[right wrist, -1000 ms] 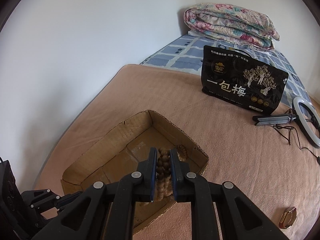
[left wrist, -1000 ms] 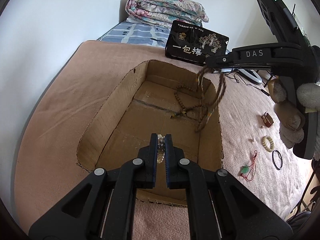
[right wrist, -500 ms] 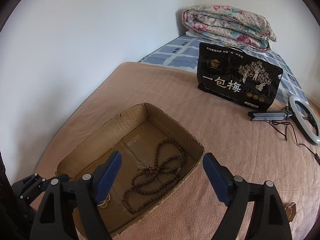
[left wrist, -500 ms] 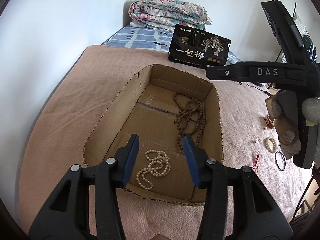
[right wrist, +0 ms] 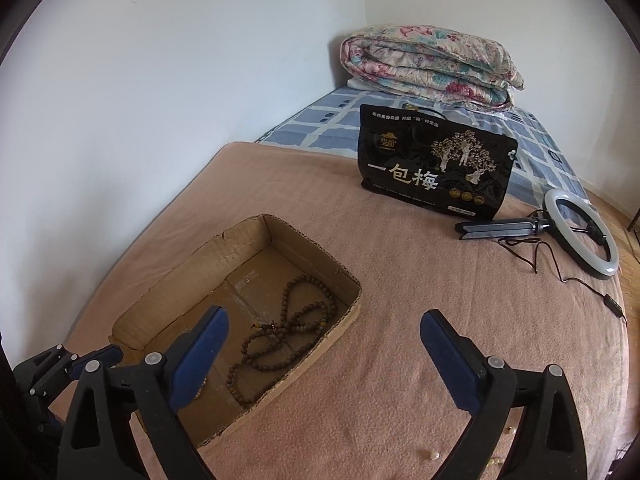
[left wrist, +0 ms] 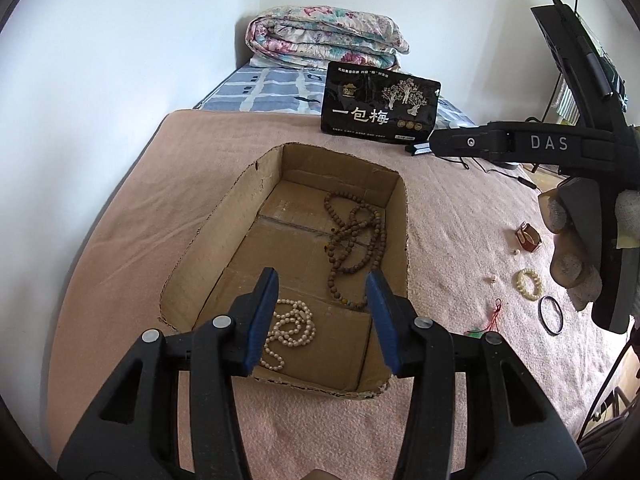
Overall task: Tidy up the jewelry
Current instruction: 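Withdraw both tools from the box toward the remaining jewelry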
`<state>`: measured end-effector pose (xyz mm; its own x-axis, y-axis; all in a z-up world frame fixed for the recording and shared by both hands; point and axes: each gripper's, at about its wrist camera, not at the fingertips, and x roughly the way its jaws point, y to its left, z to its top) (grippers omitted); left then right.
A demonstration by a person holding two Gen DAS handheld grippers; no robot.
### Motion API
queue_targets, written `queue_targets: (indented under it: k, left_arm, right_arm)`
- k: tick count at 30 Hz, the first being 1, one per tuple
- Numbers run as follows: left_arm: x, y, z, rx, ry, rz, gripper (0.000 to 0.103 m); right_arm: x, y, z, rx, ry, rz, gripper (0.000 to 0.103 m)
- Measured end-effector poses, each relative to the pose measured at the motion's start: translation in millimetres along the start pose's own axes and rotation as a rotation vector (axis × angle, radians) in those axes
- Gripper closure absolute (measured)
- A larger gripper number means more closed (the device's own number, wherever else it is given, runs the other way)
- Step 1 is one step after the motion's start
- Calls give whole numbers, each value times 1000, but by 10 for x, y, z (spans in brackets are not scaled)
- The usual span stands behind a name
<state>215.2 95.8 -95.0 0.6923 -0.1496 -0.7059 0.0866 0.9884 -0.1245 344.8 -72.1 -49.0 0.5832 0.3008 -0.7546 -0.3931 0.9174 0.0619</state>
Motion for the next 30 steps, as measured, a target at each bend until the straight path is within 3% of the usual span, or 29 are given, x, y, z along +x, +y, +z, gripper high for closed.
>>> queue_targets:
  k: [6,14,30]
  left_arm:
    - [-68,-182,2,22,-2,-27,56]
    - [-127,-476,-17,60,-3,-93,56]
    - [-51,-1144,-174,167,46,-189,56]
  right_arm:
    - [-268,-160,-61,-3,-49,-77,0]
    - [-601,-480,-197,45,-75,-106,0]
    - [-1192,-1260,-791,124,-85,-184,0]
